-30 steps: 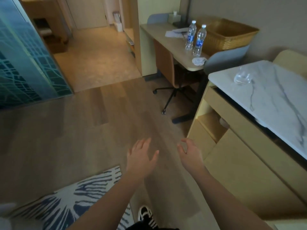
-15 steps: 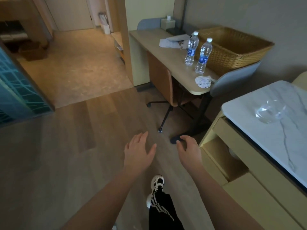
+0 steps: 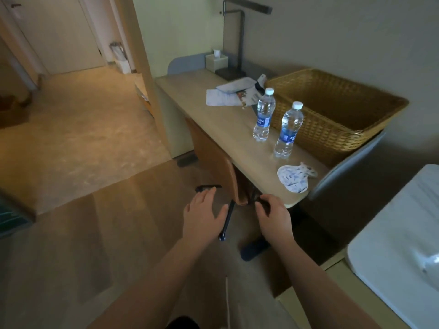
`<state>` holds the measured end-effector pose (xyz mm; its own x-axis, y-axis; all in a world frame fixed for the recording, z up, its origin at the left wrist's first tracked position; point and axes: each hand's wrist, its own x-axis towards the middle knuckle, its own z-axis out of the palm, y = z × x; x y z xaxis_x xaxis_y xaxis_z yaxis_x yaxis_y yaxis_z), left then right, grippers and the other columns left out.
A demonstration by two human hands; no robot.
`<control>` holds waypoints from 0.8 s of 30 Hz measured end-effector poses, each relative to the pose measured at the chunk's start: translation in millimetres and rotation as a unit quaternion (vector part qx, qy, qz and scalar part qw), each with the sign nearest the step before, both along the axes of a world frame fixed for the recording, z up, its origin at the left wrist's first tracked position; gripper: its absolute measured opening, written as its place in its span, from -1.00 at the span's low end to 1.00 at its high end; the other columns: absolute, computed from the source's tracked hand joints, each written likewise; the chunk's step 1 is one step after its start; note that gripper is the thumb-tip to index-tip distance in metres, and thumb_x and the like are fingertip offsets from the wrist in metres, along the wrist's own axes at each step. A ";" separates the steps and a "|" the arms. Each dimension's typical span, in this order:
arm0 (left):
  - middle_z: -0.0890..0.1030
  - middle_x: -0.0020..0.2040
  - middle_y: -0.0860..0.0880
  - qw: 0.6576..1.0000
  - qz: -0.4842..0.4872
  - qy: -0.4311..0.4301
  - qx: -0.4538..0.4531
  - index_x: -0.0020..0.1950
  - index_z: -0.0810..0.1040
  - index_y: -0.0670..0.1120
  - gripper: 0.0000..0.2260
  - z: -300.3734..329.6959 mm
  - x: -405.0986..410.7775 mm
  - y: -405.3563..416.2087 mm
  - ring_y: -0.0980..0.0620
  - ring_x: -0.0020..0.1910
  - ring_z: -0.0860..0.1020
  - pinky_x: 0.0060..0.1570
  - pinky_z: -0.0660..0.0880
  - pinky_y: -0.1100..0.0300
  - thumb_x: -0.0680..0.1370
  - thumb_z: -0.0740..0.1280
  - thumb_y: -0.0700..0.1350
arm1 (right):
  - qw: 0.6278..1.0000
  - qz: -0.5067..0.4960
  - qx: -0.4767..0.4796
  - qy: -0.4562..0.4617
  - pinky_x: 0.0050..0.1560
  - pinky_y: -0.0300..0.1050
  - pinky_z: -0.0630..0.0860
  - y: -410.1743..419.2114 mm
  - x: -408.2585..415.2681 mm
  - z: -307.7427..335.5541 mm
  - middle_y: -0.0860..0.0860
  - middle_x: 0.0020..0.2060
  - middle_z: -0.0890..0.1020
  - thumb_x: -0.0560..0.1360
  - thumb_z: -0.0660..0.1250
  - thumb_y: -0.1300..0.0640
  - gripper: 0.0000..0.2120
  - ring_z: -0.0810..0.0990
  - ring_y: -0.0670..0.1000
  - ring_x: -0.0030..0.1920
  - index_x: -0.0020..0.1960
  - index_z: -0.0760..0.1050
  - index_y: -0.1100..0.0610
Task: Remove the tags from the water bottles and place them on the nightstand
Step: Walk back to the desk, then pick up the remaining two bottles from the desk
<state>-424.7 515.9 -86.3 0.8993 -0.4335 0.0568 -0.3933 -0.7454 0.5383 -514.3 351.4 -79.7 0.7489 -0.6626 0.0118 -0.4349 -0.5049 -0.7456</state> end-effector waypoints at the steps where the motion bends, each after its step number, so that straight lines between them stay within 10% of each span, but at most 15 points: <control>1: 0.32 0.49 0.04 1.000 -0.010 0.001 -0.002 0.51 0.20 0.10 -0.44 0.2 14.3 -10.2 0.02 0.48 0.24 0.41 0.17 -0.05 0.55 0.14 0.26 | 1.000 -0.010 -0.002 0.001 0.00 -0.23 0.35 -10.6 9.1 -0.2 0.00 0.14 0.53 0.56 0.28 0.03 -0.72 0.45 -0.11 0.00 0.24 0.46 0.07; 24: 0.30 0.49 0.01 0.939 -0.314 0.115 -0.075 0.52 0.19 0.04 -0.38 -1.3 353.1 -247.0 0.04 0.44 0.27 0.34 0.26 0.13 0.52 0.32 0.14 | 0.892 -0.450 0.047 -0.020 0.07 -0.12 0.33 -151.5 218.1 -14.1 0.06 0.26 0.46 0.44 0.40 -0.07 -0.44 0.44 0.01 0.14 0.34 0.37 0.14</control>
<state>-71.6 268.9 -87.6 0.4643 -0.8857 -0.0048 -0.5906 -0.3136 0.7435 -296.2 199.8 -93.8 -0.0863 -0.9945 -0.0601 -0.6054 0.1003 -0.7896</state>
